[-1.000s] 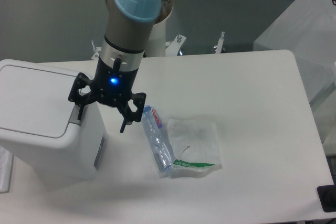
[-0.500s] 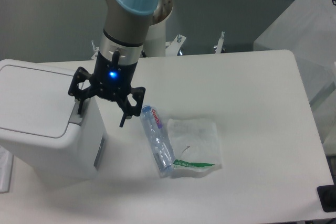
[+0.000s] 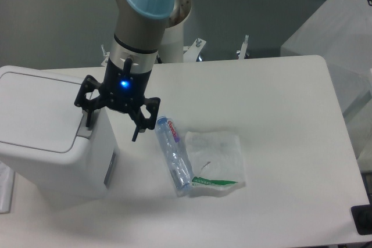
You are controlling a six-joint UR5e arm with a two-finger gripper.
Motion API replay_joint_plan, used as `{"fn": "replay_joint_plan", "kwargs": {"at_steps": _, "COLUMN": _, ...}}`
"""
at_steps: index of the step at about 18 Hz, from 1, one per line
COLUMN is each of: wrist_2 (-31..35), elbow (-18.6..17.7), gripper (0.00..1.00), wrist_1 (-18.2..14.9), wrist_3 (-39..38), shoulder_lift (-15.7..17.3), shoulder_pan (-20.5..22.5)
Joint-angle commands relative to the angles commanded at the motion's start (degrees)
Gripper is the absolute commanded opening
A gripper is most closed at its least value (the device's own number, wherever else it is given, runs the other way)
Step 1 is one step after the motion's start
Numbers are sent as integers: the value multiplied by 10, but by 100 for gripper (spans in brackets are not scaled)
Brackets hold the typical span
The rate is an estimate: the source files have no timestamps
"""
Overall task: Open the trash can
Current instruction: 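Push the grey lid open with the gripper fingers, then raise the gripper and withdraw it away from the open bin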
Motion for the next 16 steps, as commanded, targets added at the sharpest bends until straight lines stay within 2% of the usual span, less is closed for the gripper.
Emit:
{"fn": "replay_joint_plan", "kwargs": {"at_steps": 8, "wrist_2": 0, "elbow": 1, "gripper": 100, "wrist_1": -1, "wrist_3": 0, "shoulder_lift": -3, "shoulder_pan": 0}}
{"fn": "replay_joint_plan", "kwargs": {"at_steps": 16, "wrist_2": -3, "elbow": 17, "gripper": 100, "wrist_1": -5, "wrist_3": -3, "shoulder_lift": 3, "shoulder_pan": 9}}
